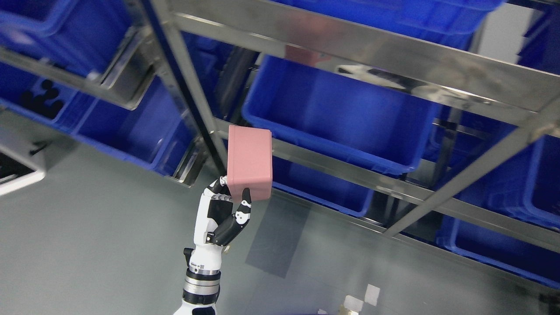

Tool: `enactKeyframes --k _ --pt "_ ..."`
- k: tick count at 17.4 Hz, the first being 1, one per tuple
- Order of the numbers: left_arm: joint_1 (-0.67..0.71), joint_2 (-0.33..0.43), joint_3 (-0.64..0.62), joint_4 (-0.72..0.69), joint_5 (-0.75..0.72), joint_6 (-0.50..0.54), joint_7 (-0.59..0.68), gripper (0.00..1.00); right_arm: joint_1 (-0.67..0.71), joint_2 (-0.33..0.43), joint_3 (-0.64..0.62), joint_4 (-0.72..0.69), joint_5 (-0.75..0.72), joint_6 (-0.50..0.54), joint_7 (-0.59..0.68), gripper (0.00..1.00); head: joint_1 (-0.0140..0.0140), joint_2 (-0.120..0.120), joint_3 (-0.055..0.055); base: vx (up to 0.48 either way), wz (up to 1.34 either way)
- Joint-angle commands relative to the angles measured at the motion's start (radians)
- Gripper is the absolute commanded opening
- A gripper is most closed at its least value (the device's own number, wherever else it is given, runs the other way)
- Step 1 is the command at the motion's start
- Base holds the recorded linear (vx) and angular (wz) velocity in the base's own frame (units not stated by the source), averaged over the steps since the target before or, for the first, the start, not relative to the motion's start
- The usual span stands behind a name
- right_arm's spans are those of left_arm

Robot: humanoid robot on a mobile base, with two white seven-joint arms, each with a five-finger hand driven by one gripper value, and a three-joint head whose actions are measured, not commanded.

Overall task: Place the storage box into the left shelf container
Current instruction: 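Lower the pink box into the blue bin on the shelf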

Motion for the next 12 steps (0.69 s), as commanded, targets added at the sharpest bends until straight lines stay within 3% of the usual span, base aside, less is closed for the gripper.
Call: enactKeyframes --k 1,5,10,12 --pt "-0.081 0.018 0.058 0.102 -0.012 0.06 -0.029 0.04 -0.005 -0.017 0.0 -0.017 -0.021 0.0 0.001 1.0 0.0 0.0 0.0 0.099 -0.55" --pt "-0.261 0.018 0.148 0.236 -0.113 0.178 -0.127 0.04 -0.005 -0.017 0.0 -0.017 -0.021 -0.001 0.002 1.0 0.0 0.0 0.0 0.086 -0.48" --pt "-0.516 0.018 0.176 0.407 -0.263 0.2 -0.138 0.05 -0.003 -0.017 0.0 -0.017 -0.021 0.0 0.001 1.0 0.0 0.0 0.0 0.049 -0.23" --pt "-0.573 0.018 0.174 0.462 -0.329 0.237 -0.202 0.05 -0.005 -0.017 0.0 -0.017 -0.021 -0.001 0.001 1.0 0.0 0.0 0.0 0.019 -0.09"
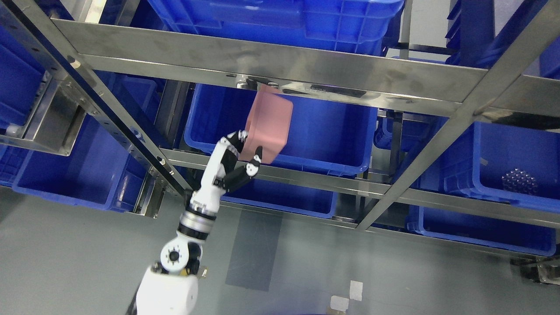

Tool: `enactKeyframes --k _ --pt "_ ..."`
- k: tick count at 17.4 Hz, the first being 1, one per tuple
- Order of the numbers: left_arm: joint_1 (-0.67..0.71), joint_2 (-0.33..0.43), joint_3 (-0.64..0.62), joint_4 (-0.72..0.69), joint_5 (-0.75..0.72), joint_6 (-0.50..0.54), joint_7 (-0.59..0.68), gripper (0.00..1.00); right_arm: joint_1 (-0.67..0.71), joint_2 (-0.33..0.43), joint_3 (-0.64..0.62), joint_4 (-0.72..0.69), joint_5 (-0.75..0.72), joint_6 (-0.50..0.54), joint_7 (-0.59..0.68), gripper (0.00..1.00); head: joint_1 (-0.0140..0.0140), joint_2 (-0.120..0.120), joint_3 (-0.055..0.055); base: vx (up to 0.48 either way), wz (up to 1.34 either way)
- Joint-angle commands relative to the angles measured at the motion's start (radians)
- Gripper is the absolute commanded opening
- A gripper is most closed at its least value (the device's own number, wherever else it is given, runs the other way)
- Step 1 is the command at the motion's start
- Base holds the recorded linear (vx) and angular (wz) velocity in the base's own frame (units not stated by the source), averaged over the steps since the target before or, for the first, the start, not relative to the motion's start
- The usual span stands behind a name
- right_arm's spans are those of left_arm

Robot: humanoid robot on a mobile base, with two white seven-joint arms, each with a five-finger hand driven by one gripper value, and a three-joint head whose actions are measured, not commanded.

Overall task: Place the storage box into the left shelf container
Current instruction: 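Lower the pink box into the blue bin on the shelf, then open the left hand and withdraw it from the bin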

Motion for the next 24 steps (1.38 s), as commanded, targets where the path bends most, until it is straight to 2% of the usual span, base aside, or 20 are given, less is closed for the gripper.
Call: enactKeyframes --k 1,3,6,9,11,12,13,14,16,17,18,21,24 --pt "-0.239 0.019 0.072 0.284 -0.201 0.065 -0.11 0.05 -0.005 -0.017 0.0 -0.017 -0.021 -0.005 0.003 1.0 0.0 0.0 0.0 0.0 0.0" --pt "-0.296 0.019 0.072 0.34 -0.339 0.103 -0.18 0.05 -0.005 -0.017 0.0 -0.017 -0.021 -0.003 0.003 1.0 0.0 0.0 0.0 -0.005 0.01" --pt "-0.379 0.019 0.077 0.461 -0.559 0.094 -0.22 0.07 -0.005 -0.017 0.0 -0.017 -0.021 -0.003 0.005 1.0 0.0 0.0 0.0 -0.006 0.01" --pt "-0.43 0.018 0.082 0.524 -0.682 0.079 -0.211 0.09 -0.003 -0.017 0.0 -0.017 -0.021 -0.005 0.003 1.0 0.0 0.0 0.0 0.0 0.0" --pt "-0.436 0.018 0.083 0.539 -0.707 0.082 -0.172 0.15 -0.003 -0.017 0.0 -0.017 -0.021 -0.003 0.005 1.0 0.0 0.0 0.0 0.0 0.0" --pt "-0.436 0.018 0.083 0.541 -0.707 0.086 -0.145 0.21 -0.005 -0.017 0.0 -0.017 -0.021 -0.003 0.005 1.0 0.0 0.0 0.0 0.0 0.0" --pt "-0.436 0.018 0.085 0.541 -0.707 0.092 -0.117 0.4 -0.003 -0.017 0.0 -0.017 -0.021 -0.003 0.003 1.0 0.0 0.0 0.0 0.0 0.0" --pt "-0.436 0.018 0.085 0.541 -0.701 0.094 -0.094 0.63 -0.003 -0.017 0.0 -0.017 -0.021 -0.005 0.005 1.0 0.0 0.0 0.0 0.0 0.0" --pt "-0.427 0.018 0.092 0.533 -0.67 0.08 -0.036 0.81 -0.005 -0.017 0.0 -0.017 -0.021 -0.003 0.003 1.0 0.0 0.0 0.0 0.0 0.0" --pt "-0.424 0.018 0.092 0.524 -0.632 0.077 0.007 0.86 -0.005 -0.017 0.0 -0.017 -0.021 -0.003 0.003 1.0 0.0 0.0 0.0 0.0 0.0" --pt "-0.422 0.018 0.092 0.504 -0.55 0.074 0.051 0.89 -0.003 -0.017 0.0 -0.017 -0.021 -0.005 0.003 1.0 0.0 0.0 0.0 0.0 0.0" --pt "-0.395 0.018 0.083 0.387 -0.125 0.085 0.113 0.93 -0.005 -0.017 0.0 -0.017 -0.021 -0.005 0.003 1.0 0.0 0.0 0.0 0.0 0.0" --pt "-0.257 0.018 0.086 0.16 -0.014 0.114 0.197 0.96 -0.003 -0.017 0.0 -0.017 -0.021 -0.003 0.003 1.0 0.0 0.0 0.0 0.0 0.0"
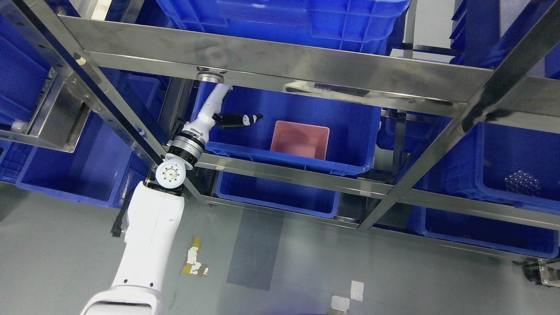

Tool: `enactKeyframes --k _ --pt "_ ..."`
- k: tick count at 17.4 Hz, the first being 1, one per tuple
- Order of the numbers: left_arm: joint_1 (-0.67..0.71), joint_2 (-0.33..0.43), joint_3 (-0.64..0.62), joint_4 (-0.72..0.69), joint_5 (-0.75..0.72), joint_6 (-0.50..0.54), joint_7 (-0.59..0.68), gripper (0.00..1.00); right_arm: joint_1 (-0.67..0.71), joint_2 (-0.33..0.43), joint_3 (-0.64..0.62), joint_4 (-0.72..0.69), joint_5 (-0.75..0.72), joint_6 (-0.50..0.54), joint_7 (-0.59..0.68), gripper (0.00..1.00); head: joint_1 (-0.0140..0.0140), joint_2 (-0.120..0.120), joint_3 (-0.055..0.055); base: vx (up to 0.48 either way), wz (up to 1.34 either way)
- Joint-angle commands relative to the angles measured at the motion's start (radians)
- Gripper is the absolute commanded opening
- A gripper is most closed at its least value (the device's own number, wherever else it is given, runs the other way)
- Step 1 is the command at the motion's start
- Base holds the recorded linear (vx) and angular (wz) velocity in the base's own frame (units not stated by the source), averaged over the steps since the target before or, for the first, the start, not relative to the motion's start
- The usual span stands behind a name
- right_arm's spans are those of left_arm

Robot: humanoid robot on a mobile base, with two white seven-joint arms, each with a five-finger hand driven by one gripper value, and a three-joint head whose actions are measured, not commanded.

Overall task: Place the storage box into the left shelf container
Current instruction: 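Open the left hand and withdraw it from the bin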

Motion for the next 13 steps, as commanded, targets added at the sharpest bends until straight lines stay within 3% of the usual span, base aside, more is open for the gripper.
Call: enactKeyframes --k 1,5,9,13 --pt "0.194 0.017 0.005 -0.357 0.327 0.061 0.137 0.98 -0.003 -0.017 0.0 -0.017 -0.021 0.0 -0.003 1.0 0.0 0.0 0.0 0.0 0.0" --pt "0.385 0.017 -0.026 -0.629 0.355 0.086 0.18 0.99 -0.003 -0.017 0.0 -0.017 -0.021 0.0 -0.003 1.0 0.0 0.0 0.0 0.0 0.0" --pt "0.523 0.017 -0.054 -0.691 0.353 -0.014 0.157 0.99 -0.005 -0.017 0.0 -0.017 -0.021 -0.001 -0.005 1.0 0.0 0.0 0.0 0.0 0.0" --pt "0.58 0.017 -0.052 -0.694 0.353 -0.042 0.154 0.99 -0.003 -0.017 0.0 -0.017 -0.021 -0.001 -0.005 1.0 0.0 0.0 0.0 0.0 0.0"
